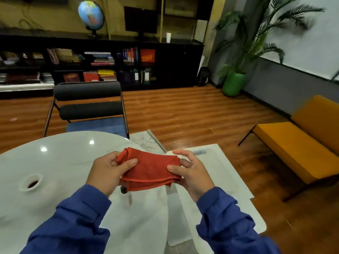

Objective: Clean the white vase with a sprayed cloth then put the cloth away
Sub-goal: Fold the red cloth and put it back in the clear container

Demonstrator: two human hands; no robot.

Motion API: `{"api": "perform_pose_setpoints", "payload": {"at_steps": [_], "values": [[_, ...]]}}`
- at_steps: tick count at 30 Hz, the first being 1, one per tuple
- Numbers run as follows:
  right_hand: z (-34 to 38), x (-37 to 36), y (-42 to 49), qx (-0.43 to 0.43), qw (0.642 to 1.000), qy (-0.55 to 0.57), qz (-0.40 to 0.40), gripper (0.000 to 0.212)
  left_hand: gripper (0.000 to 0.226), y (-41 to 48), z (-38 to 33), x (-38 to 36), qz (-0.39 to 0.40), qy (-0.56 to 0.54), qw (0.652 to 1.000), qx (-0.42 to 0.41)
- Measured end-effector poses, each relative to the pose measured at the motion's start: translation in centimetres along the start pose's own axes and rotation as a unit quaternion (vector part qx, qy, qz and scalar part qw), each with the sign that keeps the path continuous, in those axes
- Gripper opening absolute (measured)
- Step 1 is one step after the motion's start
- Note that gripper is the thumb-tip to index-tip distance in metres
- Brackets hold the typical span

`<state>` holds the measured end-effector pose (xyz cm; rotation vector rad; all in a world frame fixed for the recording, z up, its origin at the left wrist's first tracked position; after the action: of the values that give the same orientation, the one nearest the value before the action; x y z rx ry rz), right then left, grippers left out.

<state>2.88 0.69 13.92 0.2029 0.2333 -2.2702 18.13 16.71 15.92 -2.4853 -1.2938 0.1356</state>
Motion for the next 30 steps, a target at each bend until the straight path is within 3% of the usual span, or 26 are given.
{"api": "perform_pose_setpoints", "payload": {"at_steps": [6,11,18,23,25,30], "values": [[2.5,12.0,5.8,0.027,0.993,-0.111,-0.021,0.035,0.018,4.2,0.4,-12.2,0.015,-0.017,0.999,0.038],[1.8,18.7,9.1,0.025,0.975,-0.221,0.001,0.028,0.050,6.4,2.5,-19.0,0.016,0.022,0.999,0.045],[-2.9,23.2,10.8,-0.038,0.946,-0.320,0.029,0.027,0.031,8.5,7.6,-25.2,0.046,0.170,0.981,0.080],[-5.8,23.4,13.3,-0.055,0.881,-0.466,0.063,0.047,0.047,10.8,8.6,-29.5,0.055,0.302,0.946,0.101],[-7.2,23.3,14.5,-0.078,0.852,-0.512,0.076,0.051,0.043,11.5,9.1,-31.2,0.067,0.336,0.931,0.126],[-11.8,23.1,17.0,-0.143,0.802,-0.570,0.108,0.029,0.030,13.8,11.9,-33.0,0.075,0.350,0.912,0.201]]}}
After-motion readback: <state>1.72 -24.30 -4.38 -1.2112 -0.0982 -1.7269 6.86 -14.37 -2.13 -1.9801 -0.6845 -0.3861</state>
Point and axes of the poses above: each hand's wrist, its own y-axis towards the middle knuckle, its own x-axis out of the back of the hand, z = x × y, the point moved 7 cm from there along y, towards the middle knuckle, and after that the axes turned 9 degrees about x, right-handed, at the moved point
